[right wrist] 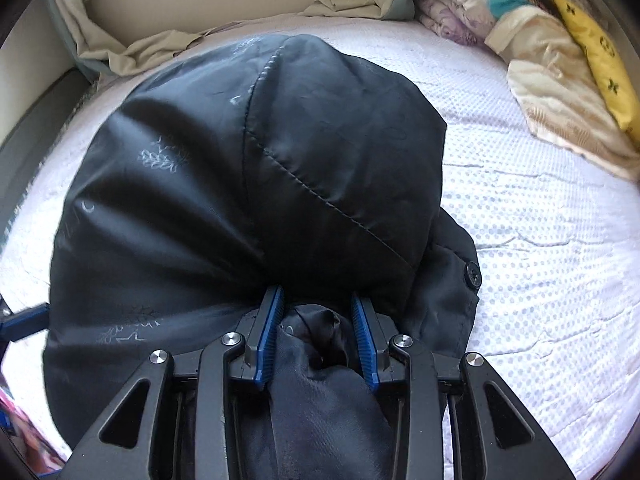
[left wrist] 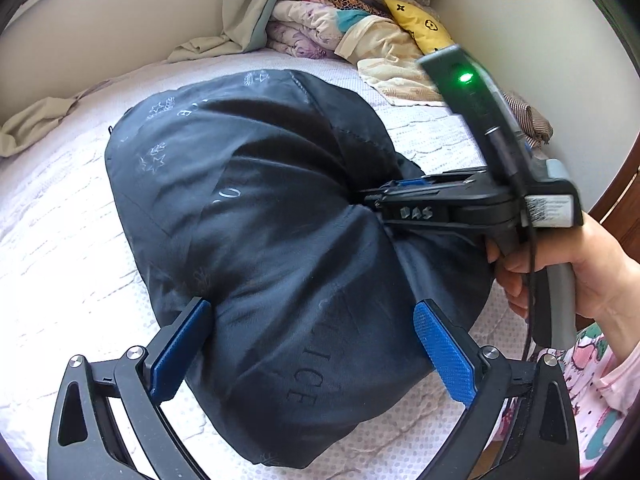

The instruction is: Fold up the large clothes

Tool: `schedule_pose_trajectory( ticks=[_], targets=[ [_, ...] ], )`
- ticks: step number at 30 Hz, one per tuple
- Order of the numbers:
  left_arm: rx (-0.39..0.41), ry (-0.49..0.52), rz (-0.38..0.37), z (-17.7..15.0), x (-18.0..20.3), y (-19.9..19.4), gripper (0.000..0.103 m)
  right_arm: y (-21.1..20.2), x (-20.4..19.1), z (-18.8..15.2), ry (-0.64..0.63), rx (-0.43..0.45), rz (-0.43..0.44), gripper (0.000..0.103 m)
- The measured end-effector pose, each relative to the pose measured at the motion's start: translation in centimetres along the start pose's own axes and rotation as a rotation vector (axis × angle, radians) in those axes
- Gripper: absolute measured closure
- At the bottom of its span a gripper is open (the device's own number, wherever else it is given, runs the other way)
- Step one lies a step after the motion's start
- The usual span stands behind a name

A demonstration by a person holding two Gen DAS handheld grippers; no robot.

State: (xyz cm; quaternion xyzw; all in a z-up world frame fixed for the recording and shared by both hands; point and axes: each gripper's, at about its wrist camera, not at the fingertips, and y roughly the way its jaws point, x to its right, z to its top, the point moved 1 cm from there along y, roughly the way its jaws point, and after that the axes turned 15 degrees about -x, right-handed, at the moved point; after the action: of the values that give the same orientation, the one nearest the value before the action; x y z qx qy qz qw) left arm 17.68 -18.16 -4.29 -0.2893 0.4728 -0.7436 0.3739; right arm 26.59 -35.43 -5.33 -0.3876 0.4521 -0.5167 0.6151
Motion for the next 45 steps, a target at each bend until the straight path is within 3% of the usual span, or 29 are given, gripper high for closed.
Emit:
schedule_pose_trajectory(
  ticks=[4, 5, 6, 7, 8, 10, 11, 15, 18, 23, 27, 30, 34, 38, 40, 45],
  targets=[
    [-0.011, -0.022, -0.001, -0.3, -0.7, 0.3, 0.000, -3.1, 0.3, -0.6, 0.038, 0.062, 0.096, 0.067],
    [-0.015, -0.026, -0.005, -0.4, -0.9, 0.3, 0.000, -4.2, 0.3, -0.9, 0.038, 0.086, 0.128, 0.054],
    [-0.015, -0.027, -0.007, -0.5, -1.0, 0.3, 0.000, -5.3, 0.2, -1.3, 0.029, 0.108, 0.157, 0.032],
    [-0.016, -0.030, -0.007, -0.4, -1.1, 0.3, 0.000, -6.2, 0.2, -1.5, 0.023, 0.128, 0.153, 0.023],
    [-0.018, -0.039, -0.007, -0.5, -1.2, 0.3, 0.000, -7.0, 0.2, -1.8, 0.023, 0.150, 0.090, 0.015],
    [-0.021, -0.047, -0.017, -0.4, -1.5, 0.3, 0.000, -7.7, 0.6, -1.9, 0.016, 0.168, -0.031, 0.014],
    [-0.021, -0.047, -0.024, -0.4, -1.6, 0.2, 0.000, -7.7, 1.0, -1.9, 0.014, 0.166, -0.032, 0.009],
    [-0.030, -0.061, -0.053, -0.4, -2.2, -0.4, 0.000, -4.9, 3.3, -0.9, 0.077, 0.027, 0.135, 0.004],
    [-0.040, -0.104, -0.133, -0.3, -3.9, -1.5, 0.001, -2.1, 5.2, -0.5, 0.131, -0.073, 0.287, 0.001],
    [-0.016, -0.279, -0.261, -0.4, -10.2, -2.9, 0.001, 1.4, 7.4, -0.7, 0.212, -0.150, 0.527, 0.000],
    [-0.071, -0.397, -0.446, -1.1, -14.2, -0.6, 0.001, 1.9, 7.1, -0.4, 0.190, -0.155, 0.560, 0.000],
    [-0.103, -0.418, -0.513, -1.2, -14.5, 1.5, 0.001, 2.4, 6.8, 0.1, 0.162, -0.164, 0.594, 0.001],
    [-0.088, -0.407, -0.606, -0.5, -14.1, 3.3, 0.000, 3.1, 6.7, 0.4, 0.149, -0.174, 0.639, 0.004],
    [-0.044, -0.433, -0.700, -1.2, -14.4, 4.8, 0.002, 3.4, 6.8, 0.6, 0.148, -0.175, 0.713, 0.015],
    [-0.021, -0.435, -0.684, -1.3, -14.4, 4.3, 0.006, 3.4, 6.1, 0.6, 0.142, -0.172, 0.723, 0.018],
    [0.040, -0.408, -0.558, -0.9, -14.6, 1.4, 0.015, 2.8, 4.6, 1.1, 0.108, -0.137, 0.729, 0.029]
  ],
)
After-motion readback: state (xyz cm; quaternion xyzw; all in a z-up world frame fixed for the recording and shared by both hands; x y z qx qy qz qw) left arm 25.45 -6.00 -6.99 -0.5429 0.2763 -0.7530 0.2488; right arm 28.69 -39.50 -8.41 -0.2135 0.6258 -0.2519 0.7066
